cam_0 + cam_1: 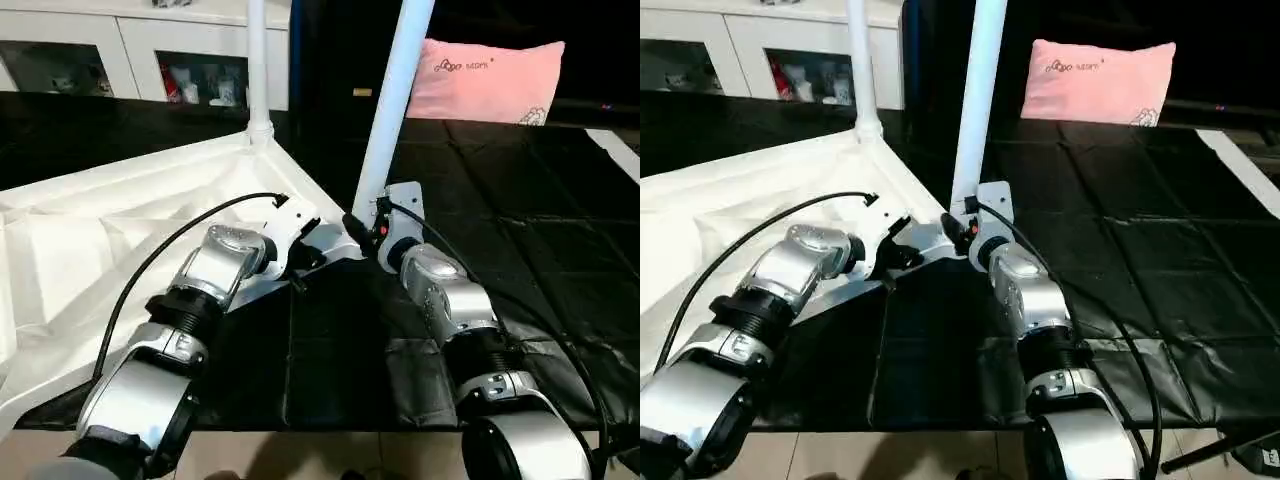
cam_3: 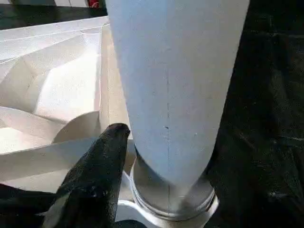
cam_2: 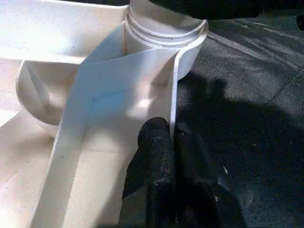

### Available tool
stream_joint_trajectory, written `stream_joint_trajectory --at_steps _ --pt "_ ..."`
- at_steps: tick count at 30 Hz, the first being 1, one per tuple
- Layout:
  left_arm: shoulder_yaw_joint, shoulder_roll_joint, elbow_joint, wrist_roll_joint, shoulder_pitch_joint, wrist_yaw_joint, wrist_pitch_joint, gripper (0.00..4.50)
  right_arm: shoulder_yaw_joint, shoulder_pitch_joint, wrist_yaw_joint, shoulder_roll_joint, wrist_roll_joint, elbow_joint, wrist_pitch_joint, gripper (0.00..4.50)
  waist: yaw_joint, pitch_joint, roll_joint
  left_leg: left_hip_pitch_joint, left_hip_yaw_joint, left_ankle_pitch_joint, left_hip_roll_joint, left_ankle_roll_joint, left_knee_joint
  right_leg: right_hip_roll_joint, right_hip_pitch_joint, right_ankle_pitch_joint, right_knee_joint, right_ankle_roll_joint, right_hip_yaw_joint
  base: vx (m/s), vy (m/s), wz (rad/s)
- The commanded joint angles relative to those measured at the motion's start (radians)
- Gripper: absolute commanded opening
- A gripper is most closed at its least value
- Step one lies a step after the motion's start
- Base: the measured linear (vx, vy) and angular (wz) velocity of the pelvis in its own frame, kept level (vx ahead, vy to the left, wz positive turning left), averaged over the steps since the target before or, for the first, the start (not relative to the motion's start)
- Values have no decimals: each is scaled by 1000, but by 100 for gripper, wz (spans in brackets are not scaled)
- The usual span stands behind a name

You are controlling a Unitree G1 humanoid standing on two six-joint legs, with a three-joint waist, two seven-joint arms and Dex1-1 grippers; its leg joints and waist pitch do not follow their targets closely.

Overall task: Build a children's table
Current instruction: Rotate leg to tighten

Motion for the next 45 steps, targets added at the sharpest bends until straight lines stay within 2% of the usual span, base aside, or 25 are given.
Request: stream_joint_trajectory --at_steps 1,2,4,5,6,7,8,9,10,14,17,18,19,22,23,25,26,28,29,30,33,36,39,44,45 --pt "-1 -17 -10 -13 -39 -1 -44 0 57 24 63 20 14 14 2 309 8 -73 7 -3 5 -112 9 45 -62 -69 73 -131 -64 -207 47 0 0 0" --pt "-7 4 3 -9 -37 -22 -68 0 67 48 111 -13 13 -12 -29 314 9 -71 11 -2 5 -131 9 42 -63 -69 72 -156 -68 -203 46 0 0 0" --pt "-10 13 6 -7 -35 -32 -76 0 71 57 130 -27 10 -21 -47 340 12 -70 10 -2 5 -144 9 39 -63 -69 73 -174 -70 -194 47 0 0 0" --pt "-12 21 7 -4 -33 -41 -81 0 74 67 148 -44 3 -30 -75 349 14 -72 12 -1 4 -147 12 36 -64 -71 73 -172 -70 -196 47 0 0 0" --pt "-14 28 9 -2 -31 -49 -84 0 76 74 163 -57 -3 -32 -105 354 13 -71 9 -3 4 -152 11 36 -63 -70 74 -174 -69 -198 47 0 0 0" --pt "-17 42 10 -1 -26 -68 -88 0 76 88 201 -81 -1 -50 -136 354 13 -70 14 -2 4 -155 10 35 -64 -70 74 -180 -70 -198 47 0 0 0" --pt "-29 70 7 2 -10 -112 -130 0 78 122 303 -135 18 -92 -181 383 12 -70 12 -3 3 -160 10 36 -63 -70 75 -188 -71 -196 46 0 0 0" --pt "-31 84 2 -3 1 -138 -135 0 77 139 363 -167 35 -115 -189 383 15 -70 10 -3 4 -165 10 43 -63 -69 77 -193 -75 -192 46 0 0 0" --pt "-30 89 -1 -7 6 -148 -132 0 75 146 388 -179 42 -124 -188 390 18 -70 8 -7 3 -152 11 59 -62 -69 81 -171 -69 -191 47 0 0 0" --pt "-55 129 -25 -5 40 -222 -186 0 67 171 528 -261 83 -155 -183 416 17 -67 5 -4 4 -166 13 65 -61 -70 73 -236 -77 -190 45 0 0 0" --pt "-81 177 -62 -17 83 -328 -235 0 64 172 669 -331 136 -172 -164 443 25 -67 6 0 5 -166 18 70 -61 -70 71 -241 -76 -195 46 0 0 0" --pt "-83 182 -66 -19 86 -339 -240 0 65 170 679 -335 139 -173 -163 443 25 -67 6 0 5 -164 19 68 -62 -70 70 -232 -72 -199 47 0 0 0" --pt "-97 214 -105 -37 114 -414 -260 0 78 162 758 -364 161 -179 -146 443 25 -65 6 1 4 -183 19 65 -64 -70 69 -240 -73 -206 46 0 0 0" --pt "-109 243 -146 -53 141 -479 -287 0 104 159 836 -389 168 -185 -142 443 26 -65 7 1 5 -192 20 59 -64 -72 67 -261 -74 -202 47 0 0 0" --pt "-126 272 -183 -60 163 -535 -287 0 142 161 909 -412 156 -189 -150 443 30 -65 -4 4 5 -195 21 59 -64 -71 65 -279 -75 -197 45 0 0 0" --pt "-145 306 -218 -62 182 -594 -284 0 192 159 1000 -435 140 -185 -160 443 37 -63 0 3 5 -196 24 57 -66 -74 63 -309 -75 -186 45 0 0 0" --pt "-145 306 -218 -62 182 -594 -284 0 192 159 1000 -435 140 -185 -160 443 38 -62 1 5 6 -197 24 55 -65 -72 61 -310 -75 -185 46 0 0 0" --pt "-158 330 -254 -69 196 -642 -282 0 229 147 1056 -441 131 -165 -172 443 46 -62 -6 6 7 -194 25 53 -65 -73 59 -320 -75 -180 46 0 0 0" --pt "-163 337 -267 -71 201 -657 -279 0 236 141 1064 -439 126 -156 -180 443 47 -62 -3 5 6 -190 26 49 -67 -75 59 -319 -74 -180 46 0 0 0" --pt "-173 352 -288 -73 209 -679 -277 0 245 131 1083 -436 123 -141 -186 443 47 -62 -5 5 6 -192 26 44 -67 -74 58 -315 -73 -181 46 0 0 0" --pt "-185 370 -312 -71 218 -704 -281 0 258 112 1115 -430 123 -120 -185 443 48 -62 -5 5 6 -192 26 39 -67 -74 58 -312 -70 -183 46 0 0 0" --pt "-195 383 -333 -71 225 -723 -285 0 278 82 1164 -416 135 -90 -167 406 49 -62 -7 4 7 -192 25 37 -66 -74 59 -310 -69 -182 46 0 0 0" --pt "-196 383 -342 -72 225 -727 -279 0 289 71 1179 -407 136 -70 -170 391 51 -64 -4 6 6 -190 27 32 -67 -74 58 -301 -68 -187 45 0 0 0" --pt "-205 377 -367 -80 227 -727 -261 0 304 50 1213 -384 136 -30 -169 358 55 -65 -6 5 7 -172 26 30 -66 -72 61 -258 -63 -199 46 0 0 0" --pt "-205 377 -367 -80 227 -727 -261 0 304 50 1213 -384 136 -30 -169 335 56 -66 -6 6 8 -173 26 30 -65 -72 60 -256 -62 -201 46 0 0 0"
